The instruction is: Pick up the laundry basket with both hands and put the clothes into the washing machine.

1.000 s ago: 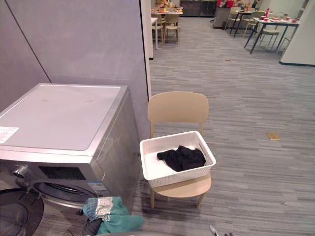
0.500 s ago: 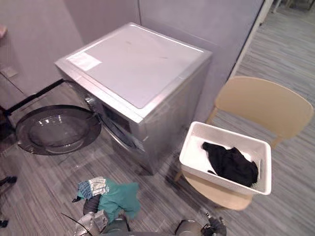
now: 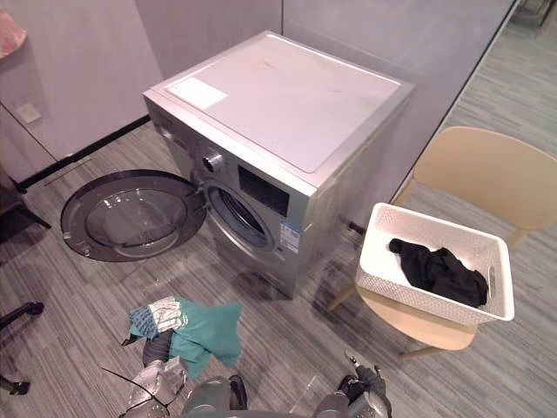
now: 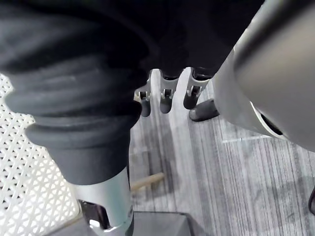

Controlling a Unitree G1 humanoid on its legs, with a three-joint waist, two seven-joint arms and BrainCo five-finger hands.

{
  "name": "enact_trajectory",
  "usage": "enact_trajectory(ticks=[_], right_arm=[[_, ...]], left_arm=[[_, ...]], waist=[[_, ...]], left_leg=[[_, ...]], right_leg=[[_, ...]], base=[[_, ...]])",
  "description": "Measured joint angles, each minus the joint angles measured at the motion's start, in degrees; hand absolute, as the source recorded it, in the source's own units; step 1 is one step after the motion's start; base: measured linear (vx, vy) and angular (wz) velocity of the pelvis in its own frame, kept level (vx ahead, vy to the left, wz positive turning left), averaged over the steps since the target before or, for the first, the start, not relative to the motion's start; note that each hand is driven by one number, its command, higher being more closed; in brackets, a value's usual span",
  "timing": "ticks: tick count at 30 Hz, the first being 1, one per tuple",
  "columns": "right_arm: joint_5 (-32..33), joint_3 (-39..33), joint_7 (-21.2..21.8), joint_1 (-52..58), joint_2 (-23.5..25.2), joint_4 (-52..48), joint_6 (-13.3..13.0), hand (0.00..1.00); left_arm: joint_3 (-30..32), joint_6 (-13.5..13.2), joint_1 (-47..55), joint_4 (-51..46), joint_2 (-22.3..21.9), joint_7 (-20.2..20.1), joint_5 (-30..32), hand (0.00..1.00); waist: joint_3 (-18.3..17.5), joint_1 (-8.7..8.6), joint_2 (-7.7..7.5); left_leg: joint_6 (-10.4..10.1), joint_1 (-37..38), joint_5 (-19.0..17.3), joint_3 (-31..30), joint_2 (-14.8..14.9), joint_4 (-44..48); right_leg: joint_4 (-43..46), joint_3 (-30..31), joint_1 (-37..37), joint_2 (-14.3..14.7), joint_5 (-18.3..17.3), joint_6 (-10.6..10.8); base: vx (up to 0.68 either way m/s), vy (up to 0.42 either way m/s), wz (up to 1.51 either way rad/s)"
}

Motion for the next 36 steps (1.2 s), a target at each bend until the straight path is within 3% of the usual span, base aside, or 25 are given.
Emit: enact_trajectory(ticks=[1,2,3,5,8,10,11,13,14,15,16,17,18,20,21,23,24,25,27,28,31,33,34,35,36], right_arm=[[0.14,0.8,0.15,0.71,-0.06,-0.84,-0.01,0.0],[0.27,0.69,0.16,1.32,-0.06,-0.83,-0.01,0.0],[0.96,0.51,0.21,2.42,-0.08,-0.74,-0.01,0.0],[2.82,-0.13,0.3,3.14,0.11,0.41,-0.09,0.0],[4.65,-1.54,0.51,3.09,0.52,2.49,-0.09,0.0],[4.98,-3.78,0.63,3.28,0.69,2.6,-0.2,0.0],[5.14,-5.43,0.63,3.43,0.88,2.62,-0.54,0.0],[5.21,-7.82,0.33,4.42,1.05,2.66,-0.54,0.0],[5.25,-8.13,0.1,4.85,0.92,2.63,-0.54,0.0],[5.27,-7.72,0.15,4.88,0.41,2.53,-0.61,0.0],[5.31,-7.49,0.22,4.91,0.52,2.54,-0.57,0.0],[5.36,-5.71,0.17,4.84,0.25,2.51,-0.64,0.0],[5.31,-5.81,0.17,4.65,-0.65,2.22,-1.12,0.0],[5.26,-5.33,0.2,2.99,-0.44,1.32,-1.48,0.0],[5.26,-3.89,0.25,1.99,-0.6,1.33,-1.44,0.0],[5.26,-2.19,0.24,1.93,-1.68,0.8,-1.32,0.0],[5.27,0.91,0.25,2.94,-0.99,-1.73,-1.29,0.0],[5.3,1.59,0.26,3.77,-0.82,-3.76,-1.3,0.0],[5.22,2.84,0.27,3.99,-0.9,-5.48,-1.34,0.0],[5.09,3.36,0.31,3.97,-0.79,-6.04,-1.35,0.0],[2.95,3.4,0.32,4.55,-0.56,-6.39,-1.17,0.0],[1.06,3.24,0.32,5.6,-0.84,-6.17,-1.02,0.0],[0.04,2.89,0.31,5.37,-1.19,-4.81,-0.86,0.0],[-0.75,2.71,0.42,4.88,-0.66,-2.37,-0.23,0.0],[-1.4,2.76,0.96,5.06,-0.43,0.07,0.11,0.0]], left_arm=[[-0.08,0.0,0.02,0.0,0.71,0.05,0.09,1.0],[-0.22,-0.01,-0.05,-0.01,1.03,0.03,0.18,1.0],[-0.53,-0.02,-0.24,0.05,1.36,-0.27,0.64,1.0],[-1.79,0.08,0.26,0.66,1.26,-0.82,1.5,1.0],[-3.22,0.48,0.09,1.55,1.16,-0.92,3.5,1.0],[-4.58,0.7,-0.86,2.0,1.07,-0.98,3.53,1.0],[-6.06,0.95,-1.49,2.0,0.93,-1.36,3.52,1.0],[-8.47,1.07,-1.83,1.07,-0.16,-2.22,3.52,1.0],[-10.06,1.17,-1.8,0.78,-0.35,-2.78,3.53,1.0],[-10.51,1.13,-2.01,0.76,-0.97,-3.29,3.54,1.0],[-10.62,1.11,-1.88,0.71,-0.92,-3.34,3.54,1.0],[-10.59,0.89,-1.63,1.15,-0.22,-3.28,3.55,1.0],[-11.44,1.19,-1.25,0.93,-0.37,-3.58,3.54,1.0],[-11.81,1.15,0.17,-0.46,-0.75,-3.66,3.5,1.0],[-11.84,1.23,1.33,-0.5,-0.73,-3.85,3.48,1.0],[-11.74,1.33,2.56,-0.55,-0.76,-4.3,3.49,1.0],[-10.63,1.26,2.67,-1.77,-0.77,-4.24,3.49,1.0],[-10.8,1.22,2.61,-2.35,-0.23,-4.29,3.5,1.0],[-11.26,1.21,2.55,-2.65,-0.19,-4.38,3.51,1.0],[-11.23,1.22,2.55,-2.65,-0.17,-4.34,3.55,1.0],[-11.26,1.22,1.94,-2.57,-0.17,-4.31,3.65,1.0],[-11.32,1.18,1.88,-2.53,-0.19,-4.25,3.91,1.0],[-11.41,1.12,1.8,-1.9,-0.36,-4.15,4.38,1.0],[-10.88,1.18,0.1,0.37,0.56,-3.47,4.81,1.0],[-10.88,1.18,-0.82,1.34,1.03,-2.86,4.9,1.0]], waist=[[-0.21,-0.44,-0.56],[-0.23,-0.59,-0.58],[-0.5,-0.58,-1.53],[-0.93,-0.38,-2.43],[-2.09,-0.44,-4.3],[-2.39,-0.53,-4.6],[-2.85,-0.81,-5.12],[-2.82,-2.07,-4.55],[-2.23,-2.82,-3.66],[-1.56,-3.41,-1.86],[-1.94,-3.55,-2.07],[-3.09,-3.71,-3.15],[-4.32,-3.35,-1.44],[-3.87,-2.46,-0.58],[-3.84,-2.28,1.23],[-3.63,-1.66,2.67],[-3.46,-0.92,2.53],[-3.47,-0.74,2.52],[-3.45,-0.41,2.31],[-3.35,-0.33,1.88],[-2.6,-0.28,0.05],[-2.92,-0.21,0.23],[-3.26,-0.07,0.43],[-2.97,-0.56,-1.89],[-2.71,-0.61,-2.28]], left_leg=[[0.02,-0.13,0.02,-2.32,-0.66,-0.04],[0.03,-0.09,0.02,-3.62,-1.15,-0.07],[0.03,-0.42,0.05,-5.62,-1.85,-0.07],[-0.73,-0.6,0.49,-7.99,-1.9,-0.26],[-2.54,-1.01,1.97,-9.46,-1.69,-2.91],[-3.03,-1.29,4.46,-10.93,-1.48,-5.8],[-3.8,-0.82,7.85,-12.01,-1.48,-10.24],[-2.99,0.65,12.19,-13.39,-2.11,-15.36],[-1.16,3.24,14.26,-13.76,-1.6,-17.51],[-1.76,5.33,15.06,-14.37,-0.17,-18.75],[-2.44,6.84,14.8,-14.38,0.2,-19.7],[-5.32,8.18,12.83,-15.07,-0.05,-19.19],[-6.72,6.87,9.35,-15.18,1.29,-14.27],[-8.74,4.31,7.29,-14.38,2.24,-4.49],[-9.45,0.62,8.26,-14.81,2.64,5.47],[-9.93,-2.89,13.89,-14.44,3.51,15.76],[-7.27,-6.7,19.1,-10.39,5.17,24.24],[-0.94,-6.87,14.11,-7.58,5.07,24.78],[0.89,-6.82,8.41,-4.56,4.08,20.96],[1.17,-6.75,6.39,-4.57,2.83,16.6],[0.73,-5.4,6.59,-7.87,-0.82,1.01],[1.2,-3.64,11.85,-14.67,-1.07,-9.57],[-6.18,-2.96,12.92,-16.11,-1.13,-10.12],[-4.73,-3.05,10.37,-13.9,-2.69,-7.73],[-3.65,-3.52,7.83,-12.52,-2.8,-4.72]], right_leg=[[1.73,7.53,0.06,2.5,-3.51,-2.03],[2.73,11.08,-0.06,3.65,-5.47,-1.0],[4.53,15.95,-0.13,5.94,-8.32,1.12],[5.65,20.48,0.05,7.93,-9.89,3.28],[4.21,20.61,-0.44,9.43,-12.33,5.95],[4.18,20.8,-1.54,10.75,-12.56,6.31],[4.5,19.23,-1.97,11.12,-12.26,6.44],[5.83,16.5,-1.35,11.11,-12.19,6.41],[13.07,15.67,-2.15,11.92,-12.3,5.12],[15.76,15.64,-3.52,13.38,-15.05,2.15],[12.59,15.63,-2.85,14.67,-15.49,0.55],[9.21,15.59,-2.12,14.7,-13.6,0.39],[10.62,15.23,-2.09,15.69,-15.09,-0.01],[12.63,17.07,-1.91,16.44,-18.16,-0.46],[12.63,18.1,-0.67,16.71,-18.52,-0.78],[10.76,19.79,1.8,16.91,-18.45,-0.87],[9.13,22.64,4.11,15.87,-17.82,-1.6],[8.02,24.19,5.28,15.09,-17.86,-1.55],[6.8,27.38,5.97,14.56,-17.27,-0.64],[6.2,29.2,6.17,13.93,-17.04,-0.24],[5.16,32.75,7.1,11.27,-17.27,0.52],[5.44,35.55,6.98,10.49,-18.79,3.27],[5.54,37.26,6.93,10.13,-20.38,5.61],[6.3,38.07,6.3,8.31,-20.45,6.32],[6.65,38.61,5.83,8.19,-19.51,6.78]], base=[[0.0,0.055,0.7],[0.06,-0.011,0.93],[0.07,-0.041,0.77],[0.06,-0.104,0.62],[0.09,-0.194,0.12],[0.11,-0.22,0.15],[0.15,-0.234,0.4],[0.18,-0.198,0.92],[0.18,-0.208,1.12],[0.12,-0.18,0.76],[0.1,-0.209,0.64],[0.11,-0.172,0.48],[0.12,-0.142,0.24],[0.06,-0.075,-0.38],[0.08,-0.072,-0.67],[0.15,-0.024,-0.74],[0.24,0.043,-0.77],[0.25,0.057,-0.75],[0.28,0.101,-0.79],[0.31,0.147,-0.91],[0.33,0.28,-0.82],[0.32,0.368,-0.93],[0.29,0.384,-0.79],[0.3,0.423,-0.83],[0.22,0.319,-0.56]])
